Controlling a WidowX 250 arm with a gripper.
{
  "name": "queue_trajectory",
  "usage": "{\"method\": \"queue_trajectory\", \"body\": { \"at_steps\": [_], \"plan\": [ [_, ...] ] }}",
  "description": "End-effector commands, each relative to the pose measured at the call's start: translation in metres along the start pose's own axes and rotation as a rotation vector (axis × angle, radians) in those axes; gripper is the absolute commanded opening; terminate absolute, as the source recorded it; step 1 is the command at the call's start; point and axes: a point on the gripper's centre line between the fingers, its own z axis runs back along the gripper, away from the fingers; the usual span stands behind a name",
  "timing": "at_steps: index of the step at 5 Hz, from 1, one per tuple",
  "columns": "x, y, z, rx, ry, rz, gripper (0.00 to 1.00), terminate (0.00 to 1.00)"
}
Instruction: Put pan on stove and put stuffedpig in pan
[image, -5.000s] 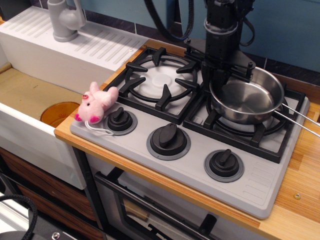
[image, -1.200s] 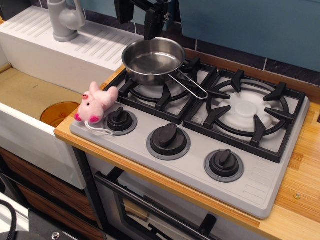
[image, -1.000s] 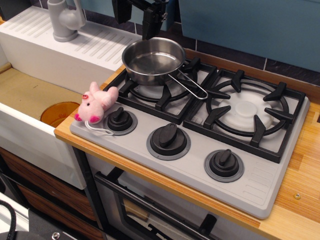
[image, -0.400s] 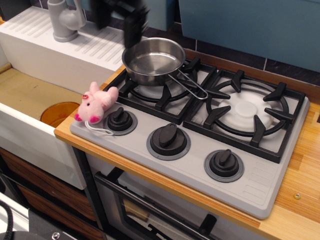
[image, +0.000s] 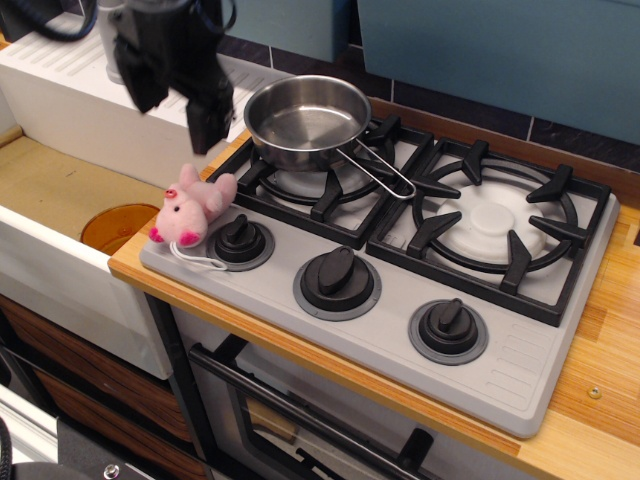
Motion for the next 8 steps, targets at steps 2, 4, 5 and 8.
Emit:
{"method": "queue_trajectory", "body": {
  "at_steps": [2,4,5,8],
  "plan": [
    [-0.012,-0.007,-0.021,0.039,-0.103,0.017,1.00,0.00],
    [-0.014,-0.016,-0.031,0.031,-0.091,0.029,1.00,0.00],
    [-0.012,-0.018,-0.038,0.018,-0.086,0.025,1.00,0.00],
    [0.002,-0.020,-0.049,-0.019,-0.052,0.035,0.00,0.00]
  ]
}}
